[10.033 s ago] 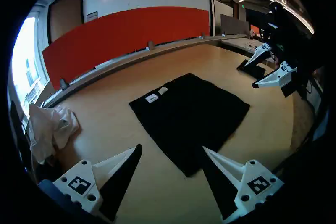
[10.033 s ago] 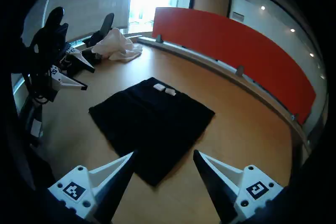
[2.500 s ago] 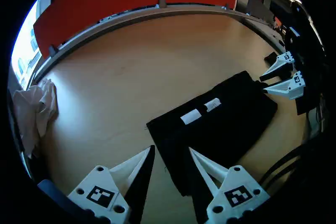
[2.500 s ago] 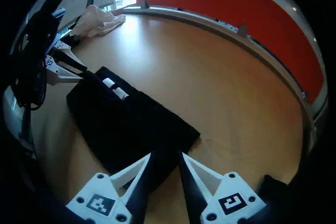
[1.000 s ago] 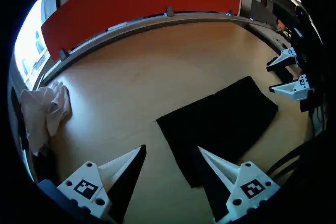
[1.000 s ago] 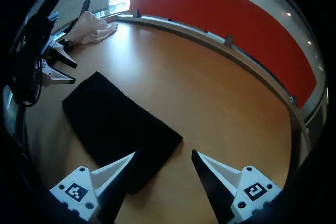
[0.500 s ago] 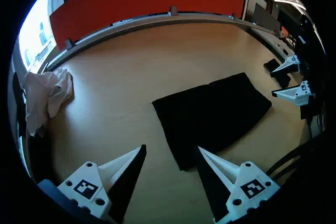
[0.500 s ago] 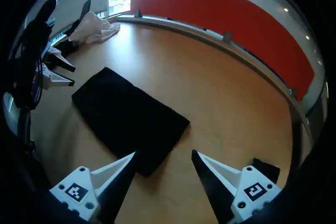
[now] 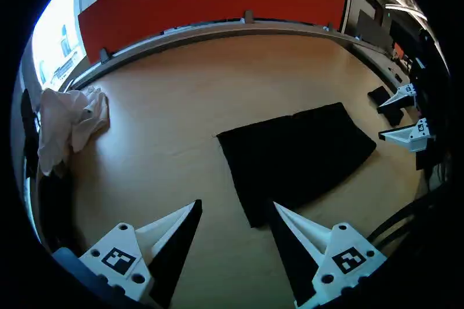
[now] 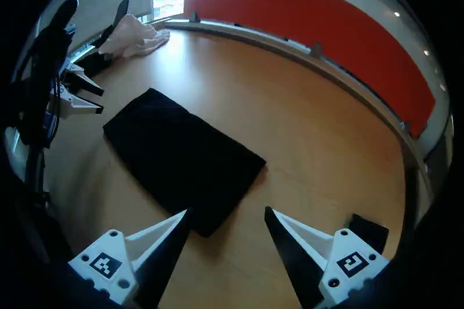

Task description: Fold towel

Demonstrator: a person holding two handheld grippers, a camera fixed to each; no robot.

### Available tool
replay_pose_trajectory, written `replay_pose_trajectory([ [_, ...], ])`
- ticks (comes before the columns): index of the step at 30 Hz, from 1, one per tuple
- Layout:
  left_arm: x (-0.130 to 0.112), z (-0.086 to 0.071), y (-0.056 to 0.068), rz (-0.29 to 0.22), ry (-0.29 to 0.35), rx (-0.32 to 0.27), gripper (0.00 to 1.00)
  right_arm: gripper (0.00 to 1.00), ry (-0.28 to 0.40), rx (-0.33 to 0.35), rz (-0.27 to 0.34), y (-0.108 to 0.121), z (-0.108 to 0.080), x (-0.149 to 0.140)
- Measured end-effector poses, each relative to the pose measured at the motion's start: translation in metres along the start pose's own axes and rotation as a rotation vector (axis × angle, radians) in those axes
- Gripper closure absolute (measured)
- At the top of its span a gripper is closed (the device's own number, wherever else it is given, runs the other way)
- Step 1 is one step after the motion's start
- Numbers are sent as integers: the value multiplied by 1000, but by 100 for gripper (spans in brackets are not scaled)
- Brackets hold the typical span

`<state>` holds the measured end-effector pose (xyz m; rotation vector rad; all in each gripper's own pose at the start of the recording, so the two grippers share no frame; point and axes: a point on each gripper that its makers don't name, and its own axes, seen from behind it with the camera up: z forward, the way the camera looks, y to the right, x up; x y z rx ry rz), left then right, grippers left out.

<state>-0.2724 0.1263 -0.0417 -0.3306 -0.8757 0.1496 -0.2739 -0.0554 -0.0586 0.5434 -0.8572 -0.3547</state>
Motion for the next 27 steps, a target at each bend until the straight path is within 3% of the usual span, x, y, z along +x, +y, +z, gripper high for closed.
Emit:
replay_pose_trajectory([
  [11,-14,-16,-11,-69,8,32,20,6,4,34,-51,-6,4,6],
  [27,-27,-42,-17,-136,22,60,20,7,-11,74,-70,-17,13,-5],
])
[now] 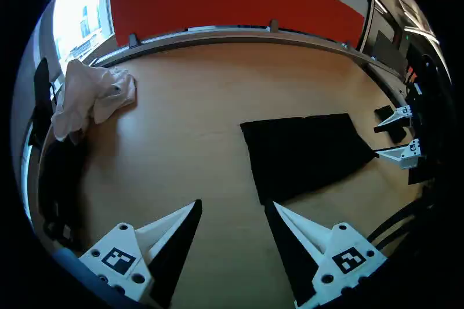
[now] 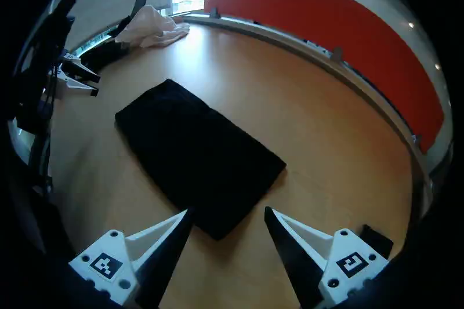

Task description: Fold towel

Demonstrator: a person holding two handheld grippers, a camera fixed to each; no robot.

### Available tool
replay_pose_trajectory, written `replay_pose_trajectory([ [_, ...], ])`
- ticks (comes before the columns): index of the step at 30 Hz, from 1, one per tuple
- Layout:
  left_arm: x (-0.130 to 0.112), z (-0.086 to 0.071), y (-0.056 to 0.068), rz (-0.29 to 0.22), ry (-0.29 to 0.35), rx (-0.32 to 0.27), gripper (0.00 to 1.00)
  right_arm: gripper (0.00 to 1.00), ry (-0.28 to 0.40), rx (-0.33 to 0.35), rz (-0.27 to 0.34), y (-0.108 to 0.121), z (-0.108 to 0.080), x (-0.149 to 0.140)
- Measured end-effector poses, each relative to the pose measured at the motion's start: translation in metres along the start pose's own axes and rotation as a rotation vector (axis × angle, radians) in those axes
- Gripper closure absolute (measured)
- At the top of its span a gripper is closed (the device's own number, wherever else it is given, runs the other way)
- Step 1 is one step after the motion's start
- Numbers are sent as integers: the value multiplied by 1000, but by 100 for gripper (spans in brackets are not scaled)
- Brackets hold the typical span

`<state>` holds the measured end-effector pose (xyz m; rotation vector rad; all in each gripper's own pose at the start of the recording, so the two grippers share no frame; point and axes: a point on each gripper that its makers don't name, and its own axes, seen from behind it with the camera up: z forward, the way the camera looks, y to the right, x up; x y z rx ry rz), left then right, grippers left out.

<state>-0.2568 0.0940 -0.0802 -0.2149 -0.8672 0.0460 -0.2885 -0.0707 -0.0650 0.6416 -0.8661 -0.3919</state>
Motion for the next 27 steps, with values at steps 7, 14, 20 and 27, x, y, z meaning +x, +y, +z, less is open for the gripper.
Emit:
replay_pose_trajectory([
  [7,-7,-9,-6,-14,-2,17,20,8,-14,16,-6,-6,2,-10],
  [14,-13,-17,-10,-32,-1,27,20,26,-38,29,-5,-8,5,-23],
  [20,-22,-24,-12,-43,-6,34,20,45,-62,61,-13,-12,6,-30],
  [27,-31,-33,-17,-56,-11,46,20,62,-79,87,-12,-15,8,-35],
])
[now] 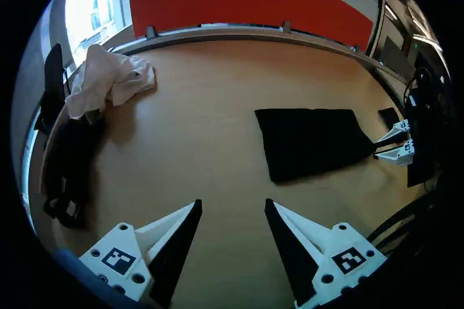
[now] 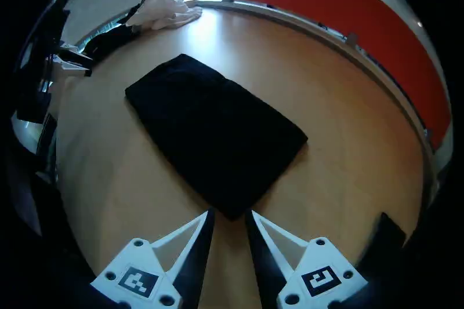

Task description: Fold towel

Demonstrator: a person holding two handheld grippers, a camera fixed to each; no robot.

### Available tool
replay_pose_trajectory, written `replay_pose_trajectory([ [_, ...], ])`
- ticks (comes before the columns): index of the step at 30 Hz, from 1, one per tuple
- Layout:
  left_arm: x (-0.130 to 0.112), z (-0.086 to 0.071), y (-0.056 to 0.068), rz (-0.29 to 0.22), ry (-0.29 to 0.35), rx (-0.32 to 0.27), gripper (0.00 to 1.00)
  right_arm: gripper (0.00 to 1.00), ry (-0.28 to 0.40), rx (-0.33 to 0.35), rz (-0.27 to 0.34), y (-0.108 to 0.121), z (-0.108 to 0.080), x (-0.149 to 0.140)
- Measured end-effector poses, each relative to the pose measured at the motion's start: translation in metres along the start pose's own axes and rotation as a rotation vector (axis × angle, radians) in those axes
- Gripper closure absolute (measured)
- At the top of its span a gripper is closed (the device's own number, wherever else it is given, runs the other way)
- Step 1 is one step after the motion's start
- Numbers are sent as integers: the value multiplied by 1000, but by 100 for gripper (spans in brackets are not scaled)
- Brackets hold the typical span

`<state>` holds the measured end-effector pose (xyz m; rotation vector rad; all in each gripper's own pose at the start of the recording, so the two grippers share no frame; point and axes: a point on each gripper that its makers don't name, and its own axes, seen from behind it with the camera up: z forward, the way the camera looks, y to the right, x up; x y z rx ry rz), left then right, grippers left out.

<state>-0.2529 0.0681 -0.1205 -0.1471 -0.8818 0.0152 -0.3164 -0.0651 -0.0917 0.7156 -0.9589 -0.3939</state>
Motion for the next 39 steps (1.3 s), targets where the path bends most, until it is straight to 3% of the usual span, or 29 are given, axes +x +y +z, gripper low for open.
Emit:
replay_pose_trajectory([
  [5,-4,-4,-7,-12,-1,11,20,69,-3,5,0,0,0,-1],
  [14,-6,-7,-14,-14,-3,25,20,93,-11,13,6,0,1,-3],
  [24,-5,-7,-15,-17,0,26,20,93,13,-8,-3,3,-8,10],
  [39,5,-9,-15,-20,16,29,20,93,123,-104,-71,25,-53,73],
])
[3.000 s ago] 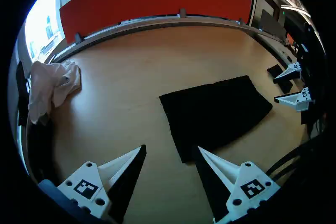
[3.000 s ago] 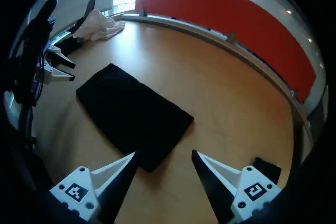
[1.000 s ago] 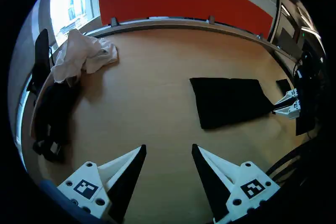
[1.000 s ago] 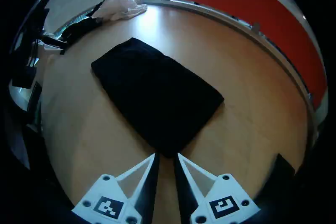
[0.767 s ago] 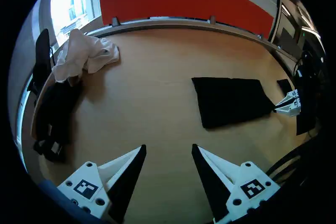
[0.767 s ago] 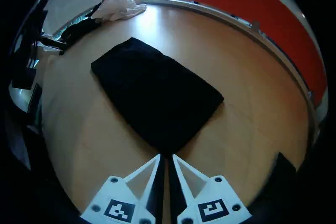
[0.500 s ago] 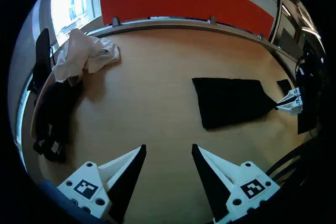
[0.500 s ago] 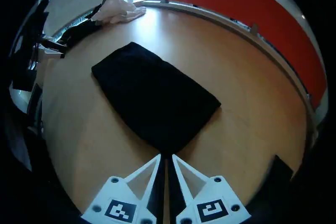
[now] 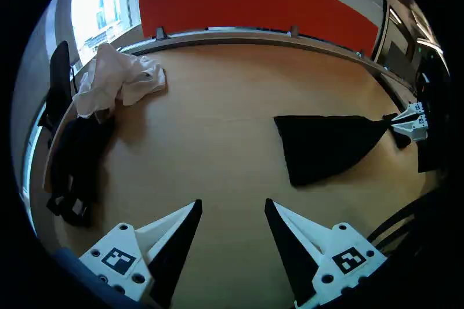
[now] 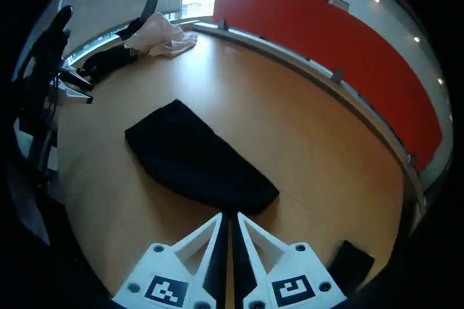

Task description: Fold towel

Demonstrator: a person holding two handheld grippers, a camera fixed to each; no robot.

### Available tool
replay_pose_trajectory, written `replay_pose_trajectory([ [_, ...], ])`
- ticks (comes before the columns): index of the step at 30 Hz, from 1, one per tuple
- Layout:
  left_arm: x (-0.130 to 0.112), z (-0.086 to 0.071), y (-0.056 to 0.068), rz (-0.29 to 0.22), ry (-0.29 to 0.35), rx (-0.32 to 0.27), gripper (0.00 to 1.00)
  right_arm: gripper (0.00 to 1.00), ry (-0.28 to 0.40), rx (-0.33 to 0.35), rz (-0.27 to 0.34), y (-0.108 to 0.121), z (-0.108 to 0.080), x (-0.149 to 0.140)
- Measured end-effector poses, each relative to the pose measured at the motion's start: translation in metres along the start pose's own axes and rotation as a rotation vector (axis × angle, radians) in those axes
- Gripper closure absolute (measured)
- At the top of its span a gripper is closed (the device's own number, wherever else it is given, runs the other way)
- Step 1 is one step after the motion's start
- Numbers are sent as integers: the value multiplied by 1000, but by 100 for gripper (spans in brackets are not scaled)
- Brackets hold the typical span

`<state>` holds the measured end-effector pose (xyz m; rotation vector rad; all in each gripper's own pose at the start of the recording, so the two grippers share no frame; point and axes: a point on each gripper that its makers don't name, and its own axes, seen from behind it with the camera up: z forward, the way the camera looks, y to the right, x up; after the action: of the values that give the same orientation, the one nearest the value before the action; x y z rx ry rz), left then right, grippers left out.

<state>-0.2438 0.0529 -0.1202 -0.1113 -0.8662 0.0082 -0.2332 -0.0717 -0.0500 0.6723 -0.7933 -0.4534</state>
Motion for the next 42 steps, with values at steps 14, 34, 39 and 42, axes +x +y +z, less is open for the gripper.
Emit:
replay_pose_trajectory([
  [14,4,-2,4,2,8,-3,20,93,39,-70,-70,37,-35,31],
  [34,7,-4,9,1,14,-7,20,93,73,-5,-159,8,-23,59],
  [39,7,-7,7,-2,18,-2,20,92,86,46,-182,-14,-14,71],
  [42,7,-10,3,-8,20,4,20,92,92,83,-199,-30,-8,78],
])
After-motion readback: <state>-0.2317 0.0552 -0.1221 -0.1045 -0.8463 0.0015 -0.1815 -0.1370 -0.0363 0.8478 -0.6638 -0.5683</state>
